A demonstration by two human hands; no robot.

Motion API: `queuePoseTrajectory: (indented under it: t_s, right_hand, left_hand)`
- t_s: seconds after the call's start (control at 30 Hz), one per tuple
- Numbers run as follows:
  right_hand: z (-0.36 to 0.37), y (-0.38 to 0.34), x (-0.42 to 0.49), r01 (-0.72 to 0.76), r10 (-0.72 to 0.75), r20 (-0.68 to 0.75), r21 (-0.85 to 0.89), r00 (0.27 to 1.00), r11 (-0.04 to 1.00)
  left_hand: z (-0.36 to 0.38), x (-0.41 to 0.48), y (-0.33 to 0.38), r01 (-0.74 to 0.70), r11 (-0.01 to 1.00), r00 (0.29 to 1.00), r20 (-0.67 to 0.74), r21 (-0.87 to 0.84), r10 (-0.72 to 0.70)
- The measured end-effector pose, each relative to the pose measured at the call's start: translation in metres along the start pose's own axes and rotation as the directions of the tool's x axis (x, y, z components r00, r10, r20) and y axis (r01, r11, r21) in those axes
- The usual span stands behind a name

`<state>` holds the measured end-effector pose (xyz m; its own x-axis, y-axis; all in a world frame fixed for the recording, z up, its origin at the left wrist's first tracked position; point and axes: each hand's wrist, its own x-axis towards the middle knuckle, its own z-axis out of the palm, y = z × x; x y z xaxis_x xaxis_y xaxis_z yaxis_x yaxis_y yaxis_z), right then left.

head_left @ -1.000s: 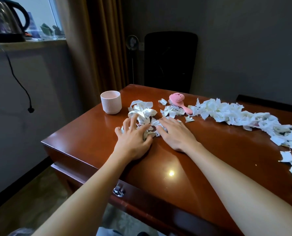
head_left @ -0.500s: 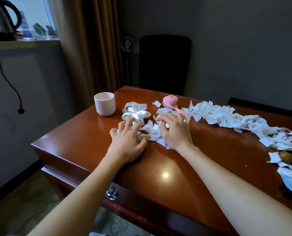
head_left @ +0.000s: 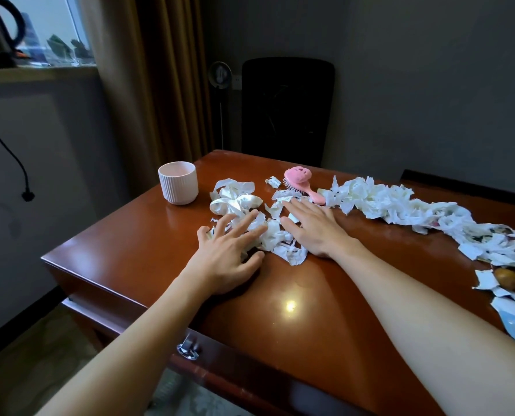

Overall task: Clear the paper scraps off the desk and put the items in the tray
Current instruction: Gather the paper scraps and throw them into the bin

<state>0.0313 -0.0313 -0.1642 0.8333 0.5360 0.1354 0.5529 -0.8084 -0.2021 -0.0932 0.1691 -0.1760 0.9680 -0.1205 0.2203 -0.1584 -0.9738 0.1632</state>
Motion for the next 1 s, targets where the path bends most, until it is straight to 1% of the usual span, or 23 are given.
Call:
queuePoseTrajectory:
  t_s: [0.1,0.17,0.37,0.47,0.5,0.57,0.63,0.7,0.73,0.8,1.0]
  right_hand:
    - [0.001,-0.001,-0.004,0.008,-0.008,-0.023,0.005,1.000,1.000]
    - [0.001,-0.001,-0.009,0.024,-0.022,-0.078,0.018,0.997,1.000]
    - [0.002,-0.001,-0.021,0.055,-0.027,-0.211,0.125,0.977,0.991]
    - [0.001,-0.001,-0.022,0.089,-0.044,-0.340,0.116,0.939,0.989]
    - [0.001,-0.001,-0.020,0.088,-0.046,-0.348,0.106,0.936,0.991]
    - [0.001,-0.001,-0.016,0.075,-0.049,-0.286,0.078,0.957,0.994]
    - [0.004,-0.001,-0.010,0.057,-0.045,-0.151,0.070,0.987,0.996]
    - [0.002,-0.002,-0.011,0.043,-0.039,-0.049,0.095,0.998,0.995]
    - [0.000,-0.002,-0.011,0.048,-0.044,-0.035,0.120,0.998,0.992]
    - [0.000,-0.002,-0.012,0.067,-0.059,-0.060,0.147,0.996,0.987]
    - [0.000,-0.004,-0.023,0.069,-0.048,-0.181,0.111,0.982,0.991]
  left_hand:
    - [-0.002,0.001,0.001,0.005,1.000,0.999,0.051,0.007,-0.006]
    - [-0.004,0.001,0.003,0.014,1.000,0.998,0.058,0.011,-0.014]
    - [-0.007,-0.003,0.005,0.052,0.997,0.998,-0.017,-0.050,-0.052]
    - [-0.006,-0.003,0.005,0.062,0.994,0.996,-0.052,-0.089,-0.067]
    - [-0.005,-0.004,0.004,0.059,0.994,0.996,-0.059,-0.089,-0.064]
    - [-0.003,-0.004,0.004,0.049,0.997,0.997,-0.063,-0.064,-0.053]
    - [-0.001,-0.002,0.002,0.046,0.998,0.998,-0.046,-0.050,-0.048]
    - [-0.002,-0.001,0.002,0.035,0.998,0.999,-0.027,-0.050,-0.036]
    - [-0.003,0.000,0.002,0.034,0.998,0.999,-0.024,-0.049,-0.035]
    - [-0.003,0.001,0.003,0.043,0.998,0.998,-0.038,-0.054,-0.045]
    - [-0.004,-0.002,0.004,0.063,0.992,0.993,-0.089,-0.107,-0.072]
